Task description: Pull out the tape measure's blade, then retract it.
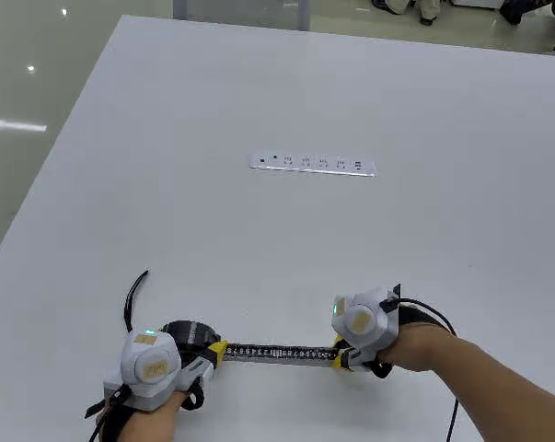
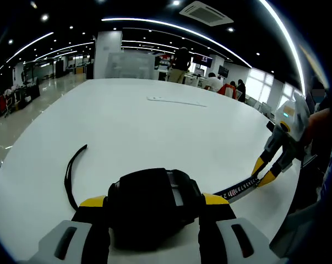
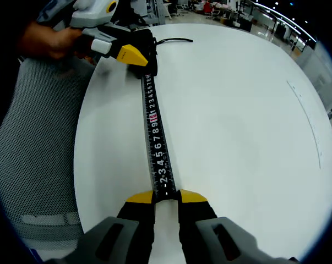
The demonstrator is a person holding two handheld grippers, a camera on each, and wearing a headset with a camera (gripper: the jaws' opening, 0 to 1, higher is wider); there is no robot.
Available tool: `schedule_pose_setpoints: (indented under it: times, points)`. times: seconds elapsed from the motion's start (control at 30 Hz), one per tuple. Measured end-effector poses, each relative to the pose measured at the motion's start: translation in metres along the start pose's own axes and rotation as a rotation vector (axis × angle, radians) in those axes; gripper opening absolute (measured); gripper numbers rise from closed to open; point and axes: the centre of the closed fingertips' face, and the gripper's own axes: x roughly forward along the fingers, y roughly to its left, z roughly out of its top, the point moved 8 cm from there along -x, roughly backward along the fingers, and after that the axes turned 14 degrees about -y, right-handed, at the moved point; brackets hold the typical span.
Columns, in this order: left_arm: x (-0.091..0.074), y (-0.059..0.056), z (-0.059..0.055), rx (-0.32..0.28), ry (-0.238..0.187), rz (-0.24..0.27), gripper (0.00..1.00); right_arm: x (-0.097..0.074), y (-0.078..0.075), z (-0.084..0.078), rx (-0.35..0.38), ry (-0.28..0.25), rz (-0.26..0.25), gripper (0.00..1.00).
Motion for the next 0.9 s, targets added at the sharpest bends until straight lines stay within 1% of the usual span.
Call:
schedule_pose_setpoints:
  times: [0.9]
  points:
    - [-0.001,0.0,0.0,-0.003,0.001,0.001,0.62,0.01,0.004,0.015,-0.02,-0.006,0.006,0.14]
